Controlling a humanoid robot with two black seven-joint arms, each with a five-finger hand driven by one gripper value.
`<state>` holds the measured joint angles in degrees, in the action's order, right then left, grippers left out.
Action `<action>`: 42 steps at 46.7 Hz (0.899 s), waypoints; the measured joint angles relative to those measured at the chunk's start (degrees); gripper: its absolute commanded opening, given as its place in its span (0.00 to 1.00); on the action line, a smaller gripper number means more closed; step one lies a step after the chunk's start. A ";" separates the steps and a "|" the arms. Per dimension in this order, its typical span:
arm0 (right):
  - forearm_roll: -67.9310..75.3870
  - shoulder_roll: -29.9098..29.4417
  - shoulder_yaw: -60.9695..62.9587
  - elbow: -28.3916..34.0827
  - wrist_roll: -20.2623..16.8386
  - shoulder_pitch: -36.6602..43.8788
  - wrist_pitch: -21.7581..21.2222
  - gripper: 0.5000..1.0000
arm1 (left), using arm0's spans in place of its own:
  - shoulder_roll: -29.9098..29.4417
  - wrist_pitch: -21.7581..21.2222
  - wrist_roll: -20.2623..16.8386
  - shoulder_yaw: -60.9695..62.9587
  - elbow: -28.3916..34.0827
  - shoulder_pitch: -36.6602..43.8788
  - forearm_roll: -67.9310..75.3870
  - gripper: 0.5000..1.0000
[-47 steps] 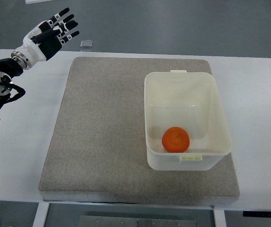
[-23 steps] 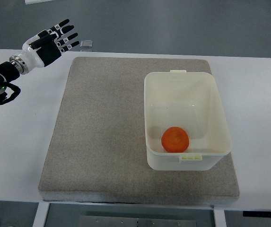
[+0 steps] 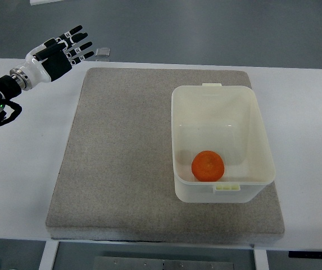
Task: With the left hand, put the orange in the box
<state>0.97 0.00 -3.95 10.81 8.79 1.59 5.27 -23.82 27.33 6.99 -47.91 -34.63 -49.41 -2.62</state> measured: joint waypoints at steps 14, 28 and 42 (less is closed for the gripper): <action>0.00 0.00 0.00 0.00 0.00 0.00 0.00 0.86 | 1.56 0.10 -0.05 0.05 0.00 0.27 0.14 0.99; 0.00 0.00 0.00 0.00 0.00 0.00 0.00 0.86 | 2.01 0.27 -0.05 0.13 0.02 0.27 0.24 0.99; 0.09 0.00 0.16 0.16 0.00 -0.02 -0.27 0.86 | 1.99 1.18 -0.05 0.09 -0.03 0.32 0.19 0.99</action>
<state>1.06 0.00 -3.80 10.97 8.79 1.56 5.01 -21.82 28.51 6.94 -47.81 -34.66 -49.09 -2.43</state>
